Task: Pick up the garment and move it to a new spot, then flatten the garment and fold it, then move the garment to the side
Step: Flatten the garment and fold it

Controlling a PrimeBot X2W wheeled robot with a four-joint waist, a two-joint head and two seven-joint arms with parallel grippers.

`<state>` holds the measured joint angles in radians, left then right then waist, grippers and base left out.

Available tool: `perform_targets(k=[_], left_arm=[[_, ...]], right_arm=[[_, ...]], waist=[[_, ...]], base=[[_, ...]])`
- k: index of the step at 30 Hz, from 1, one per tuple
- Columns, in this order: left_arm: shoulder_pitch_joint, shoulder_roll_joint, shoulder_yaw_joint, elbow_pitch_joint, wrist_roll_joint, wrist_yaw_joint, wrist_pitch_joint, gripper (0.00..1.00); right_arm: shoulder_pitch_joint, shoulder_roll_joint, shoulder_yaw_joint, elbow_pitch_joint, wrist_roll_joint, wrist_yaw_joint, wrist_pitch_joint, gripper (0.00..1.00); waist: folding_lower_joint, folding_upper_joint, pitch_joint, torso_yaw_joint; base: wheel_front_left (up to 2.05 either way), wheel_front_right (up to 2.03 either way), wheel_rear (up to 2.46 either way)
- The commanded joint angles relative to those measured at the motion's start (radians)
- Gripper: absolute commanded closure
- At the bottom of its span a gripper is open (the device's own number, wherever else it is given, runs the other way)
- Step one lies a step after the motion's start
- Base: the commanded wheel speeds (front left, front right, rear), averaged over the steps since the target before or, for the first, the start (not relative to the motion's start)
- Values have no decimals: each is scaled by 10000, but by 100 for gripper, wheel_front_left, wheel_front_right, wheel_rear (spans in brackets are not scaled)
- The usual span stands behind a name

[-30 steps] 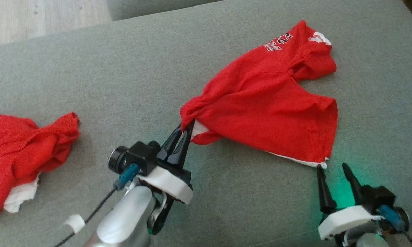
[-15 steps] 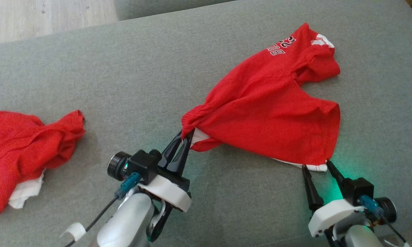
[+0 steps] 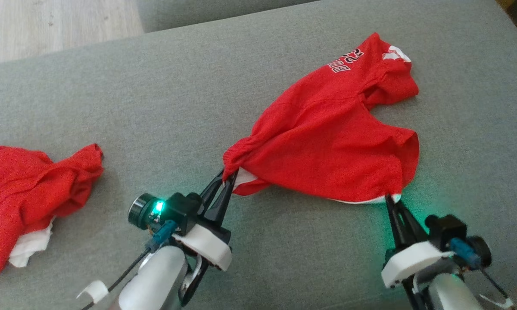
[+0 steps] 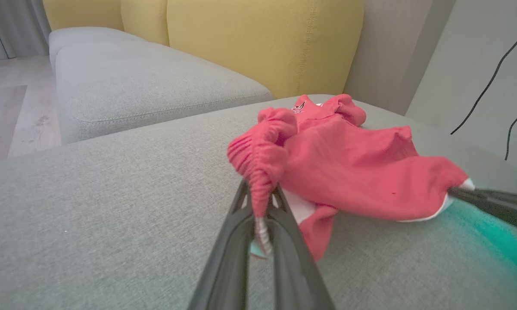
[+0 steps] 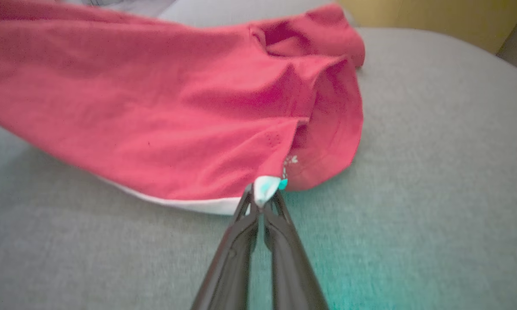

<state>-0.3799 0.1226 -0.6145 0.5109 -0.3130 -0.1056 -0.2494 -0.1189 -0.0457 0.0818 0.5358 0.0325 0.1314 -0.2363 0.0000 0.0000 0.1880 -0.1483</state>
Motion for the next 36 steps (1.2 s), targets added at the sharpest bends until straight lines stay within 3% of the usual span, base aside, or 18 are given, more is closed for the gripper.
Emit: perform_targets(k=[1,11,22,27,36], left_arm=[[-171,244,303,-223,143,-3,-124,100],[-709,1089,153,-443,722,-95,-124,100],[-2878,2417,421,-2426,564,-216,627,100],[-2917,2811,744,-3593,350,8,1204,100],[-1721,3635,1186,-5768,-157,477,2168,100]], right_arm=[[-293,-141,252,-554,202,-7,-181,100],[-976,-832,376,-3128,1567,-7,-50,100],[-3117,-1798,377,-5994,2471,-7,1724,100],[-3293,-1621,-53,-6663,1929,-7,2648,100],[-2392,-649,-665,-8063,1231,-7,3779,100]], waist=[[0,0,-65,-11],[0,0,-603,-99],[0,0,-1462,-39],[0,0,-1776,13],[0,0,-1407,202]], base=[[0,0,0],[0,0,0],[0,0,0],[0,0,0],[0,0,0]])
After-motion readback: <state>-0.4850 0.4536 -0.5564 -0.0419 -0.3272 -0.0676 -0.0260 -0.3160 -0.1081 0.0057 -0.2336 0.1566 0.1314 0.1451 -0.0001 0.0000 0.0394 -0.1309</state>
